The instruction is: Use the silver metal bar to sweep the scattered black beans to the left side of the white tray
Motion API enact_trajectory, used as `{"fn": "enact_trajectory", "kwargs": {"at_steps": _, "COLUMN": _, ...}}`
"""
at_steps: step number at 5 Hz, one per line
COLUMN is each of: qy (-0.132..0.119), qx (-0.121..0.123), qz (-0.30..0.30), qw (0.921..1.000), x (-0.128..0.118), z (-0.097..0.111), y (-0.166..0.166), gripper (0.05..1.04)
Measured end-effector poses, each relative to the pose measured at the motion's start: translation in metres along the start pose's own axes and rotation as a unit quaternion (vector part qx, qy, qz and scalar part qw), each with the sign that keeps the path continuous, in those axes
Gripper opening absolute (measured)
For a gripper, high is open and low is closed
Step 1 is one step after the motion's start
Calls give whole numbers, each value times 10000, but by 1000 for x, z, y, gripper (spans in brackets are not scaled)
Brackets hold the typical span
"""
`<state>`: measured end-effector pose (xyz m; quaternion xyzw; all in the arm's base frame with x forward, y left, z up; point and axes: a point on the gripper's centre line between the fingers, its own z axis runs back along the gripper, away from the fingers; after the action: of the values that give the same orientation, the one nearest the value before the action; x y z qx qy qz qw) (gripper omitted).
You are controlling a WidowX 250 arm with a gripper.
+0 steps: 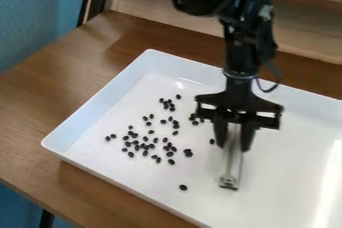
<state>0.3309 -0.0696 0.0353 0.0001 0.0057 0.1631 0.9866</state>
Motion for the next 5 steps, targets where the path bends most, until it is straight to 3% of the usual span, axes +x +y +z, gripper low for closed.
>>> {"fn": "enact_trajectory", "kwargs": {"at_steps": 2, "qy": 93, "qx": 327, "qz": -340, "qw": 9988, "x": -13, "z": -1, "y": 59, "gripper": 377}}
{"fn": "enact_trajectory", "kwargs": {"at_steps": 3, "qy": 130, "qx": 363, "qz": -551, "qw": 9977, "x": -20, "z": -2, "y": 85, "gripper": 377}}
{"fn": "enact_trajectory", "kwargs": {"at_steps": 5, "qy": -278, "qx": 517, "qz": -963, "qw": 9936, "x": -14, "z": -4, "y": 117, "gripper": 377}}
